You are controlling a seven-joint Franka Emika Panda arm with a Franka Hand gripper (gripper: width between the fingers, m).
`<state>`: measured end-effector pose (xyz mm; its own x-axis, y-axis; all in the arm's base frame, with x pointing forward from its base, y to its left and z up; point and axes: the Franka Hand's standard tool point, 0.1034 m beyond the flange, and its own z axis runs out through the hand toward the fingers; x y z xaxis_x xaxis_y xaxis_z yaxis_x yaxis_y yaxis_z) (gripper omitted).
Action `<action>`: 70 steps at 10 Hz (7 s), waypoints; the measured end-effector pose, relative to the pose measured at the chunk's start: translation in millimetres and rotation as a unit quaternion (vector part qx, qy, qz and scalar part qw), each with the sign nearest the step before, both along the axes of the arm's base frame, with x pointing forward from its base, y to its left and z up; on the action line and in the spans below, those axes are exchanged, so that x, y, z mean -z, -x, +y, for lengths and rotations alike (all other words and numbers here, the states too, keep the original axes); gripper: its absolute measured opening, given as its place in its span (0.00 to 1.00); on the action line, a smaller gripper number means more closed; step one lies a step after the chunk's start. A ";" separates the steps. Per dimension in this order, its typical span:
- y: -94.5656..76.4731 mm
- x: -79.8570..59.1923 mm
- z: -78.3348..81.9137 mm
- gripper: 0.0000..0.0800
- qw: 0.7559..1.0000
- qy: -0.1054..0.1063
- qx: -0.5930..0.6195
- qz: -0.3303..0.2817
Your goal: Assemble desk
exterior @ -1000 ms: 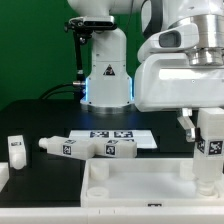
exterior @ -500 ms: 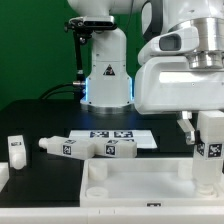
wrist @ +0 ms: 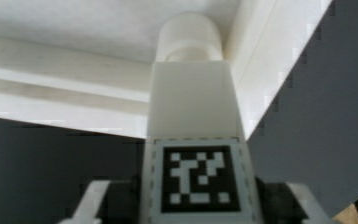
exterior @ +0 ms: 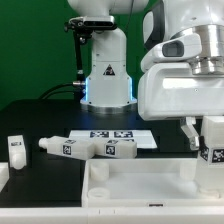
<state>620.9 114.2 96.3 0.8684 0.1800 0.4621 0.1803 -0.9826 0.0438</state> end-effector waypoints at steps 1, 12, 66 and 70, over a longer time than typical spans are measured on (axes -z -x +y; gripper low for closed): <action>0.1 0.1 0.0 0.48 1.000 0.000 0.000 0.000; -20.8 -27.5 3.4 0.81 0.973 0.013 0.052 0.224; -13.1 -12.6 7.1 0.81 0.787 -0.211 0.547 0.194; -15.4 -14.1 0.2 0.81 0.915 -0.130 0.333 0.188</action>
Offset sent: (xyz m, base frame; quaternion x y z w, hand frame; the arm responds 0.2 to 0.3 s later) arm 0.0000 0.0000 0.0000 0.0000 -0.0650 0.0000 0.9979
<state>636.3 114.4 110.4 0.8523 -0.5196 0.0611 -0.5069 -0.8490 -0.1489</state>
